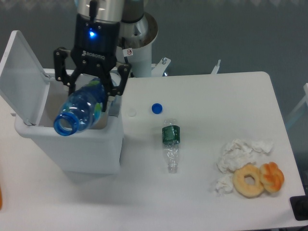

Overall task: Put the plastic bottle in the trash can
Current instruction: 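Lower the held bottle into the open white bin, then open the gripper to release the bottle inside the bin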

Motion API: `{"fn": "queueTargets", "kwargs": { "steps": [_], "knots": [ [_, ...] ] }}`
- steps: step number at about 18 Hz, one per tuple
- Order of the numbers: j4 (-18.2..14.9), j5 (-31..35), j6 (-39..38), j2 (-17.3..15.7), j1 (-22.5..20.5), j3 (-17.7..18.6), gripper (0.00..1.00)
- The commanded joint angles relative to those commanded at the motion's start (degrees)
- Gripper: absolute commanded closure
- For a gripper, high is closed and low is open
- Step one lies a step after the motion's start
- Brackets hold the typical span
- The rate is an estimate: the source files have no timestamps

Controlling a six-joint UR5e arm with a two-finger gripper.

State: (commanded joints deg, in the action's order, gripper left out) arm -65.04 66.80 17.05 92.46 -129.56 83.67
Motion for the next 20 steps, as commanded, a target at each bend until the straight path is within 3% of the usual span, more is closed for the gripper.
{"fn": "queueTargets", "kwargs": {
  "steps": [3, 8, 13, 14, 16, 17, 20],
  "knots": [
    [0.44, -0.09, -0.44, 0.00, 1.23, 1.06, 0.60],
    [3.25, 0.00, -0.53, -0.18, 2.82, 4.22, 0.60],
    [3.60, 0.17, -0.35, -0.26, 3.26, 5.53, 0.57],
    [3.69, 0.09, -0.09, -0.61, 3.26, 5.89, 0.43],
    [3.78, 0.17, 0.17, -0.88, 3.26, 6.16, 0.04],
    [3.69, 0.17, -0.09, -1.06, 3.26, 6.16, 0.00],
    [3.60, 0.26, -0.44, -1.41, 3.26, 6.24, 0.00]
  ]
}}
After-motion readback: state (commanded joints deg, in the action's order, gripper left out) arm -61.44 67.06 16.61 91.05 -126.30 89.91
